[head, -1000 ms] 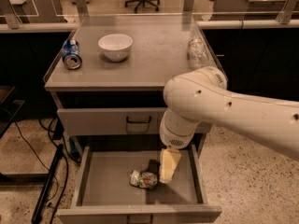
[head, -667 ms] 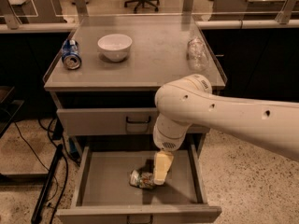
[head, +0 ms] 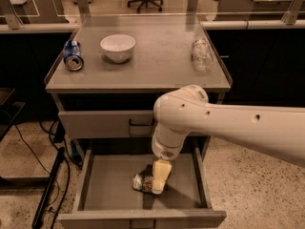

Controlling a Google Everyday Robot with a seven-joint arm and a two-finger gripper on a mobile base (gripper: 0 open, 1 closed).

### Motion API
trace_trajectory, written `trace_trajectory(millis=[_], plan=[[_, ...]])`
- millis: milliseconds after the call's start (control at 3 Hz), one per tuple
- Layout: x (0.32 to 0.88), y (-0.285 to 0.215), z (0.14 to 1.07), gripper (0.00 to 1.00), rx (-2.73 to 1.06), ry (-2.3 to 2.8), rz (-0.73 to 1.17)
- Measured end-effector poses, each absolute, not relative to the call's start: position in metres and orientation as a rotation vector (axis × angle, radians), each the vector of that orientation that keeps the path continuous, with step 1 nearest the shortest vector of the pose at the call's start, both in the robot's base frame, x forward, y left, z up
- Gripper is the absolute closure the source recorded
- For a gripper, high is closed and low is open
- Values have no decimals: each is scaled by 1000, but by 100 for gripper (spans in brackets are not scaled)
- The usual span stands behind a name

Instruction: Pick 7up can from middle drawer and place on counter

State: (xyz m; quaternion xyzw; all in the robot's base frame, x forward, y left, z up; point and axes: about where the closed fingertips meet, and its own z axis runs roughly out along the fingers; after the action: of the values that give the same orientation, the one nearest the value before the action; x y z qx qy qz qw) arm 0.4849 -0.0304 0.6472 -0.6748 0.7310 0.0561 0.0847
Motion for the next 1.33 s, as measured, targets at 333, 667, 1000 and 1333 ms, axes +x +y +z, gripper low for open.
trace_trajectory(millis=[333,667,1000,1333], plan=[[492,-15,612,0,-2021,2196,227],[499,-6,584,0,-2035,2220,275],[498,-6,582,0,-2037,2222,281],[495,-2,565,0,-2008,2241,352]])
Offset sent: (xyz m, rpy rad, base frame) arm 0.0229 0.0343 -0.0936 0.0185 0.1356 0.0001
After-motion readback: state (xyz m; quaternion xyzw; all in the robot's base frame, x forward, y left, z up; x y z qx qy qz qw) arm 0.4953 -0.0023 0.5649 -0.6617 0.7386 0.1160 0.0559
